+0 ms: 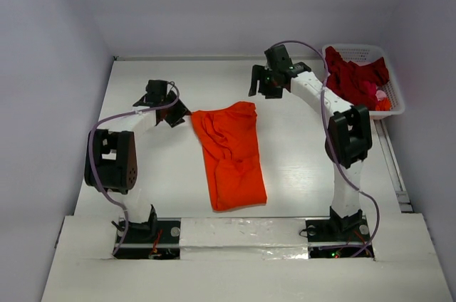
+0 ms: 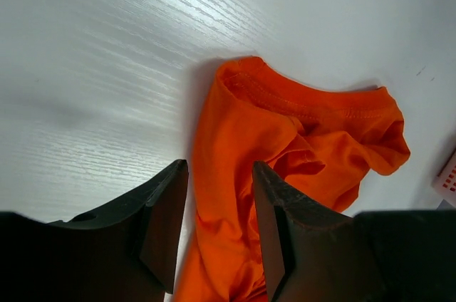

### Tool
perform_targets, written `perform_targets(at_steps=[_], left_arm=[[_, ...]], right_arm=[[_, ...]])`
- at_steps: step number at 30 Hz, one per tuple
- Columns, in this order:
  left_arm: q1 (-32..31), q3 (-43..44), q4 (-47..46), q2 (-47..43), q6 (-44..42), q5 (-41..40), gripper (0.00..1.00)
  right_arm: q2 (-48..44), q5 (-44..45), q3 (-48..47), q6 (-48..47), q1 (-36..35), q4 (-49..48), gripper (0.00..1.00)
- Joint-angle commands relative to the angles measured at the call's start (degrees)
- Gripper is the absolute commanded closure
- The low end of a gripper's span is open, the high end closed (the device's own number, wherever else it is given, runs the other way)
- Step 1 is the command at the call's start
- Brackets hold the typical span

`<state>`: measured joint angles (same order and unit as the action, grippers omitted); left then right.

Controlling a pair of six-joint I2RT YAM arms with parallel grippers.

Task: Fold and stack the t-shirts
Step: Grab one side of the 2/3 rectangular tshirt with both arms

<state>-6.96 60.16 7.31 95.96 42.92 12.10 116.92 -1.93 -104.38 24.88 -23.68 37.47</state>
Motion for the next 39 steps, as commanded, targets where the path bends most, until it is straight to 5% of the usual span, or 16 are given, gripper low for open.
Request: perform_targets(at_steps=[1, 39], left_arm=[[0.7, 1.8, -3.2, -0.3, -0.1, 1.2, 0.62], [0.7, 1.4, -7.0, 8.2, 1.3, 3.5, 0.68]], right_arm=[[0.7, -3.5, -3.1, 0.5, 1.3, 0.5, 0.27], [15.3, -14.1, -7.8, 3.0, 2.3, -3.3, 0.32]])
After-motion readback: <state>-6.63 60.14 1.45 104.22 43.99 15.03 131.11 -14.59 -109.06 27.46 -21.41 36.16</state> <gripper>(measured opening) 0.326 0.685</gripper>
